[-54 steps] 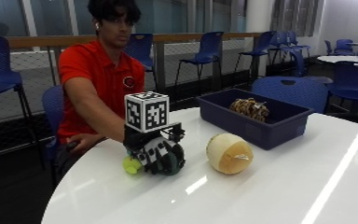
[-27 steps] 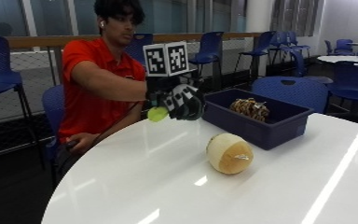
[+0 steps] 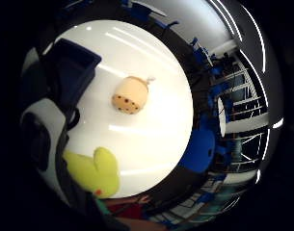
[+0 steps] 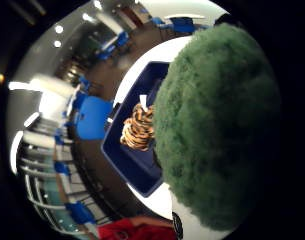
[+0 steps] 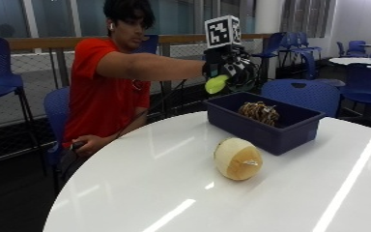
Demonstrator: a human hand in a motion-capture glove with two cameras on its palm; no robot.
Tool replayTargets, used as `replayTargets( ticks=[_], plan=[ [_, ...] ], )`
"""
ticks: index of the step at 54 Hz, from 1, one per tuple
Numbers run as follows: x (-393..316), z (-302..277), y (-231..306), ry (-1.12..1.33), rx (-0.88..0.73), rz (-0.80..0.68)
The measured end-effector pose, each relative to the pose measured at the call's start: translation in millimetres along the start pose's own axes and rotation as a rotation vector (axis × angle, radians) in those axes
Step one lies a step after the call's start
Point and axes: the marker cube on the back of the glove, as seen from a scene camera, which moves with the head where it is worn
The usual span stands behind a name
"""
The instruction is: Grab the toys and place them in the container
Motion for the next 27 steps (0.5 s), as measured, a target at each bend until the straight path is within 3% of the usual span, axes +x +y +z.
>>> replayTargets(
  ticks=[18, 23, 27],
  plan=[
    [-88, 10, -23, -0.065, -0.020, -0.061],
    [-105, 14, -15, -0.080, -0.025, -0.244],
    [-109, 21, -17, -0.045, -0.081, -0.137]
  ],
)
